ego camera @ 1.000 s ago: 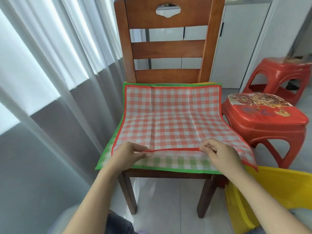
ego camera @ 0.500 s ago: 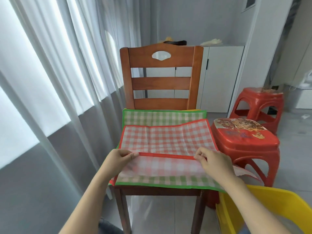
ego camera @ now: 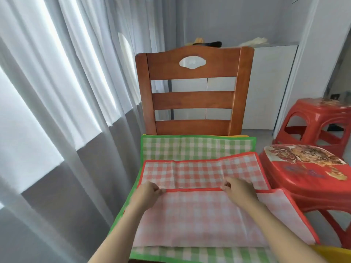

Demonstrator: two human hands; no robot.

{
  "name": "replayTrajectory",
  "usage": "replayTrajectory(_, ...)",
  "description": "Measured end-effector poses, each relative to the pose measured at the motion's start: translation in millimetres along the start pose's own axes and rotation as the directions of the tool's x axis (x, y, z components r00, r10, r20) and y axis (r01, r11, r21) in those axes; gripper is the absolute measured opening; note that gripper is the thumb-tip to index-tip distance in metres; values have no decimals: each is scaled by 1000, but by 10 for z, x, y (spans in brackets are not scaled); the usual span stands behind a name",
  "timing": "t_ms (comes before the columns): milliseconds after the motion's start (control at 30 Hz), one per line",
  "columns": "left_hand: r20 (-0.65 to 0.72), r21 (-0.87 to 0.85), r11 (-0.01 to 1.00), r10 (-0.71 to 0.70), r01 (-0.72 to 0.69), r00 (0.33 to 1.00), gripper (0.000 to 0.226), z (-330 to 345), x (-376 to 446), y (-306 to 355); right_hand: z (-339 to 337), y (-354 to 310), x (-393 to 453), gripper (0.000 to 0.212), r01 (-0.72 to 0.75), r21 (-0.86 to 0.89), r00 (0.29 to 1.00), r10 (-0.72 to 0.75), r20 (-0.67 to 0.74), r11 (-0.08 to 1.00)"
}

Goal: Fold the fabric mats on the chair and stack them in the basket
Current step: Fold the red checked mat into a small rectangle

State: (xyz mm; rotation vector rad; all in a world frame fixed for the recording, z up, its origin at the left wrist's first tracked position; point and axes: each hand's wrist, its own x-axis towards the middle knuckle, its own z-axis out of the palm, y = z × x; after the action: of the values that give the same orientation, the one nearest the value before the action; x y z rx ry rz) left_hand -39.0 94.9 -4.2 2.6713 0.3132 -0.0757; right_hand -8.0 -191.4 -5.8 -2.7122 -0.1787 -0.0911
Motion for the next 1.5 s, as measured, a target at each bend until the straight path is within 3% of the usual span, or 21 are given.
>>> replayTrajectory(200,-172,37,999,41,-35,984,17,373,174,-53,484,239,148,19,-1,2,1000,1,-14,1000)
replayTrajectory(533,-246,103,994,58,-33,967,15,376,259,-95,643,203,179,16,40,-121,991,-56,-124,992)
replayTrajectory(667,-233,432,901,145,-31,962,29,337,156,4,657,204,153,14,43,-132,989,-61,-136,990)
replayTrajectory(767,-178,323,934,216,-150,960,35,437,-44,177,654,206,151,13,43,-141,989,-62,-132,989)
replayTrajectory(900,14,99,970,222,-222,975,51,680,-258,255,642,205,143,10,32,-120,988,-50,-145,992)
replayTrajectory(1000,118,144,967,195,-211,974,66,820,-343,233,635,214,136,10,18,-113,988,-35,-148,993)
replayTrajectory(1167,107,256,944,185,-207,977,68,917,-346,233,668,230,146,12,14,-105,985,-32,-167,994)
replayTrajectory(1500,178,235,925,262,-299,949,72,1014,-494,423,669,221,149,11,25,-131,983,-49,-180,991)
